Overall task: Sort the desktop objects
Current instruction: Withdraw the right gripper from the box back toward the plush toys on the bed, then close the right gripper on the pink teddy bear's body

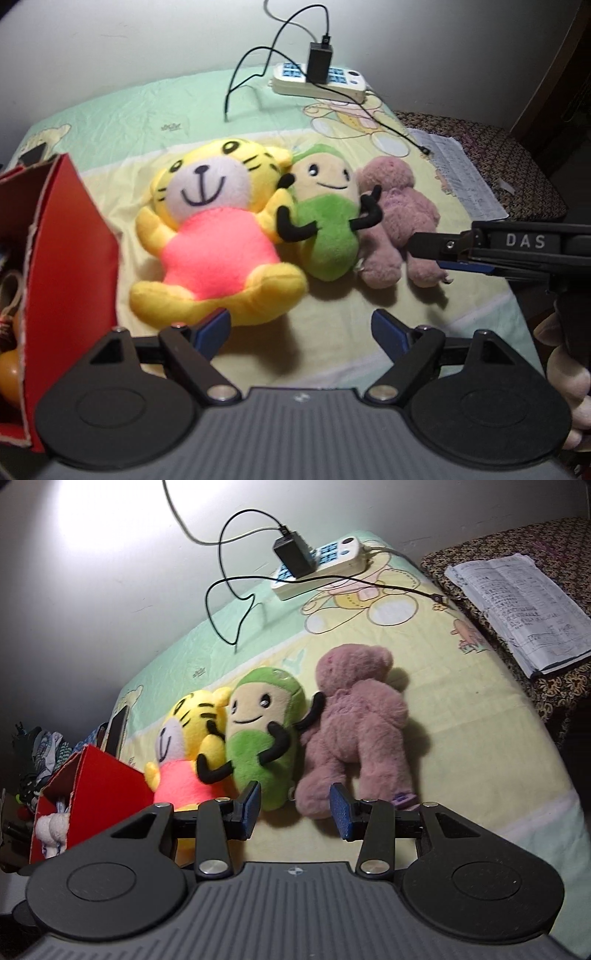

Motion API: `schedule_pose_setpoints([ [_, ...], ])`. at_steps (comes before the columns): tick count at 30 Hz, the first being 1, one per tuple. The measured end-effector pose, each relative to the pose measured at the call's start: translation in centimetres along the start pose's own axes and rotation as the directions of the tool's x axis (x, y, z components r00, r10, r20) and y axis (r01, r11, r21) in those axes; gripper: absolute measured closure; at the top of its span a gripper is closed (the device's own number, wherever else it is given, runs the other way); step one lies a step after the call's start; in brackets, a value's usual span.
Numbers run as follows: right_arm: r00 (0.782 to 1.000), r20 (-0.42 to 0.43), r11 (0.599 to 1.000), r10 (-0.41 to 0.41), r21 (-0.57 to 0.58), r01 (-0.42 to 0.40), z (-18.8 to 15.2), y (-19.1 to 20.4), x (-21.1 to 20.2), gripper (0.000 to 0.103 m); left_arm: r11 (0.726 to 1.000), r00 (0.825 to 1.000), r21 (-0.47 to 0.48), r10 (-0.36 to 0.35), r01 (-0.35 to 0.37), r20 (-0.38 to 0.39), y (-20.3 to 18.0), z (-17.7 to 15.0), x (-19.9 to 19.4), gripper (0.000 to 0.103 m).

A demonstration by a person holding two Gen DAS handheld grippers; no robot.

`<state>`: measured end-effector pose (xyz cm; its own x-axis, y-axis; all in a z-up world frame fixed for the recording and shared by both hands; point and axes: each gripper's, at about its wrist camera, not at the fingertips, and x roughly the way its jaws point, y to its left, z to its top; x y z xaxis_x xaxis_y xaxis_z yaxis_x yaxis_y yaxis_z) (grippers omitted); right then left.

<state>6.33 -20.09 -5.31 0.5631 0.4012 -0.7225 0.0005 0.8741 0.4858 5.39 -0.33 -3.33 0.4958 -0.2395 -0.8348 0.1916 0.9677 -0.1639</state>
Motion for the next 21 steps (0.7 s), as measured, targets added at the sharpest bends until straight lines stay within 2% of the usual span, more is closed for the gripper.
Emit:
schedule_pose_setpoints([
  [2,0.999,0.015,0.999,-0.03,0.017,0.03,0.6,-1.4,-0.1,0.059,0.999,0.999,0.023,-0.041,0.04,0.011,-1.4,0.4,0.8,0.019],
  [5,0.998,0.024,0.998,-0.059,0.037,0.058,1.7,-3.3,-0.1,0.057,0.996,0.998,0.06,-0.064,0.064,0.006,-3.4,0.8,2.5,0.019],
  [8,0.997,0.016,0.997,-0.07,0.046,0.07,2.5,-4.8,0.5,0.051,0.988,0.99,0.068,-0.136,0.139,-0.048,-5.0,1.2,4.7,0.029],
  [10,0.997,0.006,0.996,-0.072,0.059,0.071,2.9,-5.7,1.0,0.051,0.982,0.984,0.082,-0.164,0.17,-0.07,-6.0,1.3,5.8,0.031],
  [13,0.999,-0.015,0.996,-0.04,0.081,0.041,3.5,-6.6,1.9,0.051,0.981,0.986,0.117,-0.148,0.156,-0.076,-7.3,1.3,7.2,0.031],
  [20,0.999,-0.048,0.996,0.013,0.09,-0.009,4.6,-7.3,4.6,0.046,0.984,0.983,0.072,-0.157,0.164,-0.099,-6.4,2.2,9.4,0.027],
  [21,0.998,-0.053,0.996,0.026,0.091,-0.022,4.7,-7.3,5.0,0.046,0.983,0.98,0.052,-0.168,0.174,-0.107,-6.0,2.4,9.8,0.024],
])
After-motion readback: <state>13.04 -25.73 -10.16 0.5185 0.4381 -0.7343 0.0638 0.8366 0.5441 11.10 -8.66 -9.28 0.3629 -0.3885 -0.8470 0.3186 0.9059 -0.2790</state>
